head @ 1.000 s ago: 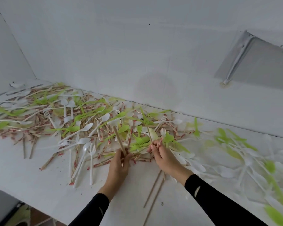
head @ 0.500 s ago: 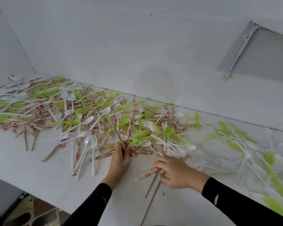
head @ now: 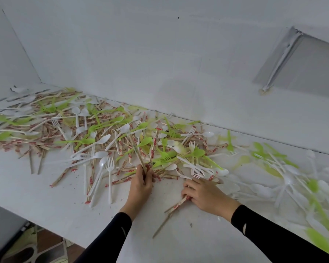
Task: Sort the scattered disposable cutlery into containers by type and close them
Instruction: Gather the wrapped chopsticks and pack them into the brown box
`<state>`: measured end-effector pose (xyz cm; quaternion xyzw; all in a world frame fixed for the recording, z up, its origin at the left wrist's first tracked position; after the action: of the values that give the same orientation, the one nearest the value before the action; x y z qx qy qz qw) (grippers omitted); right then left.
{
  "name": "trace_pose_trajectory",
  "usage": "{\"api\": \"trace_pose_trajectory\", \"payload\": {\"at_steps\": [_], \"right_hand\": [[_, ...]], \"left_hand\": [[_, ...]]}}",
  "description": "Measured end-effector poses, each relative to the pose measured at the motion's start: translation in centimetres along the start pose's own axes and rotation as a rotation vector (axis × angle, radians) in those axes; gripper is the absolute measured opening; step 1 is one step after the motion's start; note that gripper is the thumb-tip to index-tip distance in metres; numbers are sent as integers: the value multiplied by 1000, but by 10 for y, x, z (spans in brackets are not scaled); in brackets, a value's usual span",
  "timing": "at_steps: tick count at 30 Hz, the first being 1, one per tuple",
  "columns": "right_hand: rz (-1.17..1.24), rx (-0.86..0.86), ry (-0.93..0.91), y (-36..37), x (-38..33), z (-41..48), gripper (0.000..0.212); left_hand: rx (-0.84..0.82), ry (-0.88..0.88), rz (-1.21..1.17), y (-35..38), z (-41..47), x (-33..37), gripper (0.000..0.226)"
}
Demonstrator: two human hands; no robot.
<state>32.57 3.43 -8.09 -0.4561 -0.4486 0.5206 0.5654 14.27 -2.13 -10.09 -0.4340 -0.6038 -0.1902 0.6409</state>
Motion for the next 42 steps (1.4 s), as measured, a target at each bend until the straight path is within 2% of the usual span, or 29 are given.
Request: {"api": "trace_pose_trajectory", "payload": {"at_steps": [3, 7, 10, 13, 15, 19, 22, 25, 28, 33, 35, 37, 40, 42], "right_hand": [[-52, 7, 4, 7, 5, 6, 21], [63, 89, 84, -4, 15, 11, 19], [270, 228, 269, -26, 36, 7, 11], [611, 414, 526, -45, 62, -7, 8], [813, 565, 667, -57, 74, -16, 10], [969, 828, 847, -75, 99, -40, 15], [1081, 943, 985, -69, 111, -57, 17], [1260, 1051, 1033, -60, 114, -62, 14], [1324, 1052, 1030, -55, 112, -58, 12], [1264, 958, 909, -65, 105, -45, 10], [1289, 967, 880, -66, 105, -42, 16], [1283, 943, 906, -63, 105, -42, 25], [1245, 807, 948, -50, 100, -40, 45], [1227, 721, 966, -42, 93, -38, 44]], "left_hand": [[7, -9, -7, -1, -1, -1, 9], [9, -16, -40, -2, 1, -2, 11], [2, -23, -90, -4, -2, 0, 17], [-12, 4, -51, -4, -3, 3, 26], [-41, 16, -46, 0, -2, 1, 23], [-46, 7, -180, 1, 1, -5, 12], [-43, -17, -297, -4, 2, -4, 14], [-36, -19, -342, -4, 2, 10, 14], [-39, 0, -395, -1, 0, 28, 2], [-34, 67, -374, 1, -3, 47, 31], [-31, 65, -352, 2, -5, 46, 47], [-38, 36, -360, 5, -9, 41, 52], [-60, 7, -340, 11, -16, 35, 56], [-100, -36, -324, 20, -17, 29, 54]]}}
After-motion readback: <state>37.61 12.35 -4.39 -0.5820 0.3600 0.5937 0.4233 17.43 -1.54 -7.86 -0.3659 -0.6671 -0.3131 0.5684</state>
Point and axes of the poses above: each hand's wrist, its own z-axis towards the middle knuckle, its own y-axis out of the palm, x = y × z, the point moved 9 cm from there along z, towards the middle knuckle, and after that the axes turned 12 degrees about -y, right-handed, at the moved point
